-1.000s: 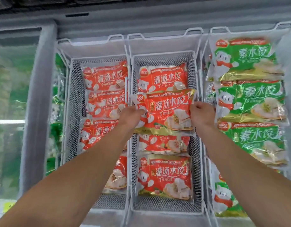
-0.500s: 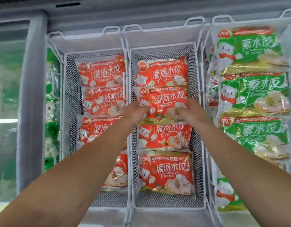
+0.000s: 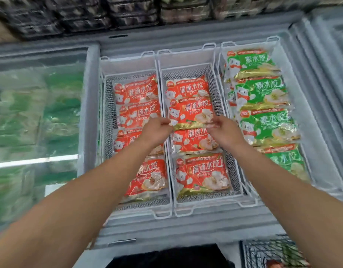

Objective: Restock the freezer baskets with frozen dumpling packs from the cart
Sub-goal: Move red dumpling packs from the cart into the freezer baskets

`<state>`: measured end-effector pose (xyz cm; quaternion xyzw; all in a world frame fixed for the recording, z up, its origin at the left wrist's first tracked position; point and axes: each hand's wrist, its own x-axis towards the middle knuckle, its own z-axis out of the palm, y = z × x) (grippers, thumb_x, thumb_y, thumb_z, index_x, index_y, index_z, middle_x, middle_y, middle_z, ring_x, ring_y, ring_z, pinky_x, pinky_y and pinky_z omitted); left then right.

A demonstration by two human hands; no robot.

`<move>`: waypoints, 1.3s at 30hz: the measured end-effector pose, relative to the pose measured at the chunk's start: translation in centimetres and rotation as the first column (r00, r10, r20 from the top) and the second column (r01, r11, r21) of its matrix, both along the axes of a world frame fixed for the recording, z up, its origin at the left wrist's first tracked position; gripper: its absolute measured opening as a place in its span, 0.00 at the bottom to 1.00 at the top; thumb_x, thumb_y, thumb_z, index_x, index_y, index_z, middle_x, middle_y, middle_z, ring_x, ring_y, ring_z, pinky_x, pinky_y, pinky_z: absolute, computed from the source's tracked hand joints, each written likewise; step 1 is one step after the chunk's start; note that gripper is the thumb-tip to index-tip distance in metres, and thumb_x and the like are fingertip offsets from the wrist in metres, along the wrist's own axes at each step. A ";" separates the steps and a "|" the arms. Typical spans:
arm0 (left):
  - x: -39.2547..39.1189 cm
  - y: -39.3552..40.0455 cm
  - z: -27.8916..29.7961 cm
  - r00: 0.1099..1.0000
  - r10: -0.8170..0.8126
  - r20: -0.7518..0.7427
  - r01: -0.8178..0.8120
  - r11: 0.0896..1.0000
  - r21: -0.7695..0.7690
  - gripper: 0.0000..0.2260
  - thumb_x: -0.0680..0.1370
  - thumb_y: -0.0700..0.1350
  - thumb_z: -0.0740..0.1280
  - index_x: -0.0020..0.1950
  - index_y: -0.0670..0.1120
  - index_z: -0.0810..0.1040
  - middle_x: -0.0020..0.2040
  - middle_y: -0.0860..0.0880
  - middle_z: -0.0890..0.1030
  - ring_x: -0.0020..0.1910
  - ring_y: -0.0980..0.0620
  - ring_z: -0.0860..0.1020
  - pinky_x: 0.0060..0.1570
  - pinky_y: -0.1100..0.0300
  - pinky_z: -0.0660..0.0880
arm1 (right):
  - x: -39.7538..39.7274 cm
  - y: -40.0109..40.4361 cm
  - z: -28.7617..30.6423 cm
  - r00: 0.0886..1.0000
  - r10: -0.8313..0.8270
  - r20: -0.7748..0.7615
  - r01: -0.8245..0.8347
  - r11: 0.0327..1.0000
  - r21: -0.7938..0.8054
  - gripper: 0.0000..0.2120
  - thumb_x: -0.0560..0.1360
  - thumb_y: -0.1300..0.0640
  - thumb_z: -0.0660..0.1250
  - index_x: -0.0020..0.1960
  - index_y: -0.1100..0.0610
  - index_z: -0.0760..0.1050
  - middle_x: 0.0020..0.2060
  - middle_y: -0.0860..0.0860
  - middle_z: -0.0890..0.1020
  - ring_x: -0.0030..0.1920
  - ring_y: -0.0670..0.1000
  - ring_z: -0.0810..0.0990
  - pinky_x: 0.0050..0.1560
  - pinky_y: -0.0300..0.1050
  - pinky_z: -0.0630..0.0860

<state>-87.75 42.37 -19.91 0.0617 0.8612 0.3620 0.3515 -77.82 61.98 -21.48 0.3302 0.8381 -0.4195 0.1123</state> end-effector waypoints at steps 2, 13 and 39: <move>2.1 -2.1 1.0 0.997 -0.064 -0.052 0.065 0.998 0.020 0.21 0.80 0.48 0.68 0.72 0.44 0.74 0.68 0.46 0.77 0.63 0.48 0.77 0.63 0.56 0.73 | 2.7 -2.0 1.4 1.000 -0.005 -0.020 0.005 1.000 0.027 0.24 0.76 0.53 0.68 0.70 0.58 0.72 0.65 0.54 0.78 0.63 0.56 0.78 0.64 0.50 0.73; 13.6 -9.4 4.3 0.968 -0.217 -0.123 0.235 0.960 0.152 0.16 0.79 0.45 0.69 0.66 0.45 0.79 0.56 0.51 0.79 0.55 0.53 0.78 0.55 0.61 0.72 | 18.2 -11.7 6.0 0.984 -0.170 -0.044 0.174 0.975 0.140 0.19 0.77 0.54 0.68 0.67 0.57 0.75 0.61 0.54 0.80 0.60 0.57 0.78 0.56 0.45 0.71; 54.3 3.6 0.4 0.580 -0.801 -0.146 0.809 0.588 -0.015 0.14 0.77 0.47 0.70 0.62 0.47 0.81 0.59 0.48 0.84 0.56 0.55 0.80 0.60 0.64 0.71 | 69.4 -12.2 2.2 0.607 -0.795 0.004 0.795 0.607 -0.004 0.13 0.77 0.54 0.69 0.61 0.54 0.76 0.54 0.48 0.79 0.48 0.49 0.77 0.46 0.43 0.70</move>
